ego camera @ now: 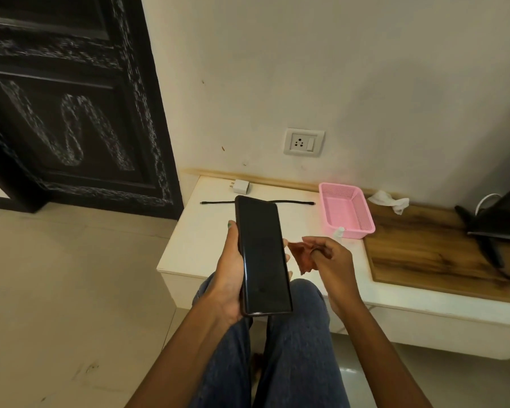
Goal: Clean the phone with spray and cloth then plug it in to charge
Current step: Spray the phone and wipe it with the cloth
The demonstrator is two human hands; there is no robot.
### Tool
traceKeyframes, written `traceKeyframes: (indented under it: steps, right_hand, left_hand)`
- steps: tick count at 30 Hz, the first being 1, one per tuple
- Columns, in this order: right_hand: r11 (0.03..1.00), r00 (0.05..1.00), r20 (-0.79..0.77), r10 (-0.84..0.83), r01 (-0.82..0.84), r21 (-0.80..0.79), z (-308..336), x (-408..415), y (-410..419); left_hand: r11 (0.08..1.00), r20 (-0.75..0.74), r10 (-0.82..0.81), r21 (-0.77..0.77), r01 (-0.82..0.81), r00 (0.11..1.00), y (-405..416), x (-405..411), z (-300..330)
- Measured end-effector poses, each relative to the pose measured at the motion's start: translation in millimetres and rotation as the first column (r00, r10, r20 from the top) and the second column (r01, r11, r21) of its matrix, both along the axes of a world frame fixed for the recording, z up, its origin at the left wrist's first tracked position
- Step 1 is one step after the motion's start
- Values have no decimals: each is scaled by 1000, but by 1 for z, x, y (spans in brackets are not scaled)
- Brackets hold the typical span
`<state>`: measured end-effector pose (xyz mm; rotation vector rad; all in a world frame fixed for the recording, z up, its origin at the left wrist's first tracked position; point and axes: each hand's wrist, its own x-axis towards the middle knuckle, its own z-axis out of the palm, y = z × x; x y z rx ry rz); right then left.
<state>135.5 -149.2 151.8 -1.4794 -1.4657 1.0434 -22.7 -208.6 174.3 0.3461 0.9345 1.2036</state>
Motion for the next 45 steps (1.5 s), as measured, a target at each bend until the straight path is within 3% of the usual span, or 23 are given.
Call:
traceKeyframes:
  steps: [4,8,12,14,16,18,21,23,27,29,32,36,45]
  right_hand:
    - [968,945,-313,-97,16,-252,17,2,-3]
    - [940,872,-481,-94,-82,-332,32,1,-11]
    - [940,833,-547,-79,-121,-319,44,-1,-14]
    - [970,923,-382,-39,-57,-235,42,-1,-13]
    - [999,1000,-14,-6,5,-50,38,1,-10]
    - [994,972,235,9,-34,106,37,5,-7]
    - [978,918,373,131,-182,105,43,12,-8]
    - [958,890,382,250,-284,34,56,17,-12]
    - [839,823,188,535,-543,-11,89,15,-28]
    - [843,833,178,524,-537,31,88,6,-30]
    - [920,912,286,295,-352,174,69,-8,-26]
    - [921,939,324,115,-223,320,51,-17,-27]
    - [861,839,333,431,-492,126,54,2,-30]
  left_hand:
    - [1000,209,-2,-18,6,978,1,-4,-10]
    - [1000,181,8,-23,-4,984,2,-3,-19]
    - [999,152,13,-39,-8,988,1,-1,-23]
    - [999,135,16,-53,-9,991,0,0,-24]
    - [999,130,2,-50,4,992,-1,-1,-27]
    - [998,126,-4,-55,11,992,-1,-1,-29]
    - [998,93,-7,-66,14,996,-3,0,-30]
    - [997,56,-12,-74,16,998,-5,2,-24]
    - [993,89,-10,-118,20,996,-7,3,-18]
    - [991,130,-8,-133,26,991,-6,5,-16]
    - [992,167,-26,-116,46,986,-6,10,-10]
    - [995,223,-30,-89,51,974,-8,15,-5]
    - [993,167,-53,-95,69,985,-9,10,-7]
